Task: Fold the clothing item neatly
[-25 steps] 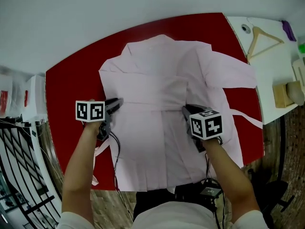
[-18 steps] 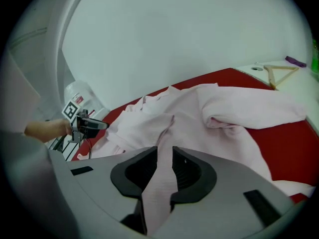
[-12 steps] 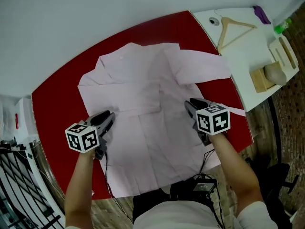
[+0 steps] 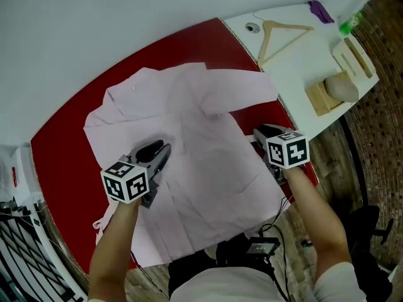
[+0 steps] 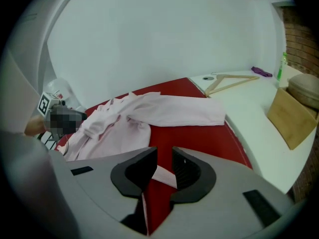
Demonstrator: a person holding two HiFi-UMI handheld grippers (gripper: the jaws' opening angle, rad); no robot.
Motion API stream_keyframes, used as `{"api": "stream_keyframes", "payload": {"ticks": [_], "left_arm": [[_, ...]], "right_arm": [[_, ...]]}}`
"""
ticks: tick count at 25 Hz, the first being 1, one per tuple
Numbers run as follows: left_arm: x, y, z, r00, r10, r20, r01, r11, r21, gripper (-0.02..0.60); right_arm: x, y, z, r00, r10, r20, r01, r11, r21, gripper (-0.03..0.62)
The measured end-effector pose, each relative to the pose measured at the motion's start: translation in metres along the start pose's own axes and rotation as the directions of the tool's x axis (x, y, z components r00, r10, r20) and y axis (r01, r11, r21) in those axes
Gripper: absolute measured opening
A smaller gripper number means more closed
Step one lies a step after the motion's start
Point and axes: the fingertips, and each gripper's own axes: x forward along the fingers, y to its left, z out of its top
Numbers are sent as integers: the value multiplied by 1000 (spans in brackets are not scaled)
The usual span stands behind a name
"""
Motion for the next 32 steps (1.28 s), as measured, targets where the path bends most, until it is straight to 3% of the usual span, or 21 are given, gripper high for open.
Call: {"api": "stream_keyframes", "payload": {"ticks": [4, 8, 10, 14, 22, 32], "left_arm": [[38, -25, 13, 1000, -17, -9, 18, 997, 80, 100], [70, -47, 24, 1000, -14, -20, 17, 987, 160, 100], [85, -56, 30, 999, -15, -28, 20, 979, 202, 101], [110, -71, 38, 999, -12, -47, 25, 959, 284, 101], [153, -78, 35, 995, 41, -96, 3, 909, 417, 101], [145, -80, 37, 997, 9, -80, 21, 930, 366, 101]], "right_arm": [[-7, -42, 12, 998, -50, 39, 46, 996, 81, 75], [-5, -77, 26, 994, -64, 92, 41, 971, 234, 75], [-2, -88, 34, 989, -42, 141, -11, 936, 353, 75], [11, -99, 45, 971, 0, 241, -139, 815, 562, 75], [29, -115, 55, 956, -11, 294, -221, 630, 744, 75], [25, -120, 39, 970, -75, 232, -154, 552, 820, 83]]}}
